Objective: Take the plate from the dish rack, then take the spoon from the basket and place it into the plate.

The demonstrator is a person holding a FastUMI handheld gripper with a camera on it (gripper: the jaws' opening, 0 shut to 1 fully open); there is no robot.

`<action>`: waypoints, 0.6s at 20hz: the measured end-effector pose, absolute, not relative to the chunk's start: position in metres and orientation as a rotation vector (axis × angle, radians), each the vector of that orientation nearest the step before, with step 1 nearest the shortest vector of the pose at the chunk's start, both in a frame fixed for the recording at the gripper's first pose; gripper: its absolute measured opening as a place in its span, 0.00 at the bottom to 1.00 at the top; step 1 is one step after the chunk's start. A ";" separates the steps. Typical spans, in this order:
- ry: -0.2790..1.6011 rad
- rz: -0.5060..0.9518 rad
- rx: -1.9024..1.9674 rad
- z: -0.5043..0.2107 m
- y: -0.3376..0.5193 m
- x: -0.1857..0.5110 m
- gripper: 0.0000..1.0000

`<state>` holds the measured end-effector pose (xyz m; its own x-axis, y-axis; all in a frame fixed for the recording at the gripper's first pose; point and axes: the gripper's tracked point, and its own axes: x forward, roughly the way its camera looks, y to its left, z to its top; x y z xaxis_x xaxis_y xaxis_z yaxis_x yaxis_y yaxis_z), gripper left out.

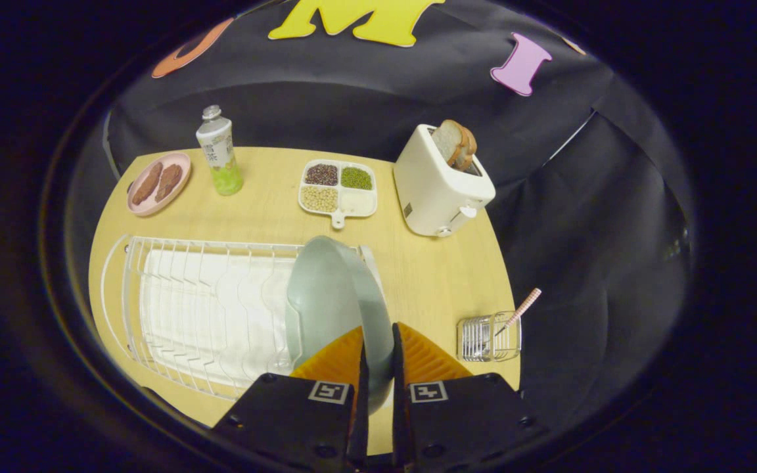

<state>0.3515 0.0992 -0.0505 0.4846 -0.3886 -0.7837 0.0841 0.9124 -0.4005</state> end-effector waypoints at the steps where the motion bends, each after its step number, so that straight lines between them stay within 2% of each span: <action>1: 1.014 -0.298 -0.340 -0.050 0.101 0.349 0.19; 8: 0.833 -0.449 -0.409 -0.025 0.100 0.336 0.17; 12: 0.767 -0.412 -0.349 -0.022 0.105 0.315 0.17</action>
<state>0.3153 0.1046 -0.0220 0.6484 -0.4783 -0.5922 0.2296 0.8646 -0.4470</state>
